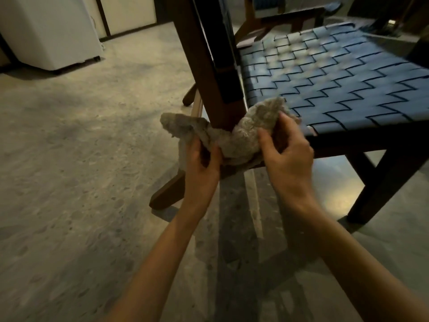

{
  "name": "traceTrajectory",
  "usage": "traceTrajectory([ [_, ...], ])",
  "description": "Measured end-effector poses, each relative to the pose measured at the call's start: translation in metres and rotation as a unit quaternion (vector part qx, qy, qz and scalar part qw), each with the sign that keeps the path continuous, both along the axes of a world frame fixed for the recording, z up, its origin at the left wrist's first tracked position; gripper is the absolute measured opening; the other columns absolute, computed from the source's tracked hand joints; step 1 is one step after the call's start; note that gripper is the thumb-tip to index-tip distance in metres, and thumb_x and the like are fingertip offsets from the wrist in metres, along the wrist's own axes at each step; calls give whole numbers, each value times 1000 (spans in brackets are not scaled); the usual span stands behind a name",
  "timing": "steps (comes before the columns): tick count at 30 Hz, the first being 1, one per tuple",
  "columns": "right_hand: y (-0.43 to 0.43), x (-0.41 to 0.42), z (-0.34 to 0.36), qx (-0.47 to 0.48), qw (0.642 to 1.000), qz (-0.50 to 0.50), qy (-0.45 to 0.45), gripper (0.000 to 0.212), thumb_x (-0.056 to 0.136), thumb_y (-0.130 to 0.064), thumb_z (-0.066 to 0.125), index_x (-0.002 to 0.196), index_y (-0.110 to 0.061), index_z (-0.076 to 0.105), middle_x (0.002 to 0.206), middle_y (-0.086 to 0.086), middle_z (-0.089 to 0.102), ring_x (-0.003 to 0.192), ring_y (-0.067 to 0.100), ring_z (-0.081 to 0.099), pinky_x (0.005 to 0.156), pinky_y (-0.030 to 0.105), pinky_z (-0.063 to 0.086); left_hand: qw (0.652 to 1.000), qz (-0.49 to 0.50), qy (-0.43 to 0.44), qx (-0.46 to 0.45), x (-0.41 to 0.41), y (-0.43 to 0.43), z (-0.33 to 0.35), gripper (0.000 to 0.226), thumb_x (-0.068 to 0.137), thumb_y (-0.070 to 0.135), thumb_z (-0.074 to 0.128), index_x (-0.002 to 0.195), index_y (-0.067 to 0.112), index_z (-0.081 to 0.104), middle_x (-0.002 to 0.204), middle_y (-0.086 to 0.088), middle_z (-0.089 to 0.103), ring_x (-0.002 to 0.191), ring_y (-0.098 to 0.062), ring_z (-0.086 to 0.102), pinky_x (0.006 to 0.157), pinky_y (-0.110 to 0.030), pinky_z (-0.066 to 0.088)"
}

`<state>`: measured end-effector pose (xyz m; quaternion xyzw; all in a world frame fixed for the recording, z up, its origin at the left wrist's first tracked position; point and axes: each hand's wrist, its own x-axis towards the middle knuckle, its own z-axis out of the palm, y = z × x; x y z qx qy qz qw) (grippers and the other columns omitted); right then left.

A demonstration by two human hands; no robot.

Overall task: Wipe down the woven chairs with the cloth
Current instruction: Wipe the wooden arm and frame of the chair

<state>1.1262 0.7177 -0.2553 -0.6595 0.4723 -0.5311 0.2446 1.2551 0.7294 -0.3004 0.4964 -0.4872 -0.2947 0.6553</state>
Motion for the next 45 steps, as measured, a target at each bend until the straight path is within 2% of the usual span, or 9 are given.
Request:
traceTrajectory([
  [4, -21, 5, -10, 36, 975, 16, 217, 33, 102, -28, 32, 123, -10, 49, 121, 5, 54, 124, 26, 43, 105, 47, 39, 992, -117, -44, -13, 17, -9, -12, 45, 98, 22, 47, 140, 29, 31, 138, 3, 46, 125, -4, 48, 96, -20, 47],
  [7, -26, 8, -11, -13, 954, -16, 300, 37, 102, -23, 29, 131, -5, 44, 118, 10, 58, 115, 26, 52, 95, 38, 44, 989, -131, -75, 5, 20, -18, -16, 54, 94, 17, 56, 141, 15, 31, 129, 8, 51, 116, 11, 50, 85, -7, 45],
  [11, -26, 6, 1, -10, 977, 45, 210, 25, 102, -13, 34, 120, -9, 51, 88, -7, 55, 74, 6, 56, 63, 26, 47, 996, -41, -73, 7, 14, -27, -4, 53, 92, 24, 59, 139, 21, 36, 117, 25, 48, 99, 28, 47, 75, 2, 40],
  [15, -16, 17, 13, -20, 994, 54, 88, 26, 102, -10, 37, 120, -6, 55, 92, -9, 60, 85, 4, 62, 70, 16, 52, 998, 54, -22, -16, 2, -23, 14, 42, 93, 19, 58, 133, 16, 45, 115, 15, 55, 98, 16, 53, 84, -8, 47],
  [18, -12, 30, 26, -50, 996, 47, 58, 33, 101, -12, 37, 126, 3, 52, 105, 8, 64, 95, 15, 63, 81, 16, 52, 994, 96, -3, -56, 3, -21, 38, 47, 95, 14, 54, 139, 8, 41, 121, 12, 56, 103, 15, 53, 87, -7, 44],
  [22, -9, 50, 58, -117, 992, 36, 39, 39, 100, -12, 39, 136, 2, 45, 107, 23, 65, 83, 21, 63, 76, 12, 49, 985, 139, 19, -98, 14, -23, 83, 50, 96, 15, 54, 142, 9, 37, 130, 4, 54, 114, 4, 53, 99, -18, 44],
  [25, -14, 65, 93, -147, 988, 49, 26, 41, 100, -11, 40, 140, -1, 40, 113, 20, 64, 99, 24, 63, 87, 22, 53, 981, 152, 34, -114, 24, -25, 116, 51, 95, 16, 55, 143, 11, 37, 128, 3, 56, 113, 1, 53, 99, -20, 45],
  [38, -28, 125, 236, -231, 970, 72, -2, 33, 101, -14, 41, 128, -2, 55, 107, 4, 63, 100, 9, 60, 87, 22, 52, 969, 155, 2, -190, 84, -34, 259, 52, 95, 21, 54, 143, 15, 35, 118, 13, 52, 94, 20, 51, 84, -2, 40],
  [45, -35, 151, 312, -233, 966, 113, -11, 29, 101, -12, 43, 125, -7, 56, 96, 1, 61, 82, 3, 57, 73, 6, 48, 977, 120, 3, -178, 111, -35, 327, 50, 99, 29, 44, 146, 23, 26, 134, 3, 49, 115, -7, 48, 99, -29, 41],
])
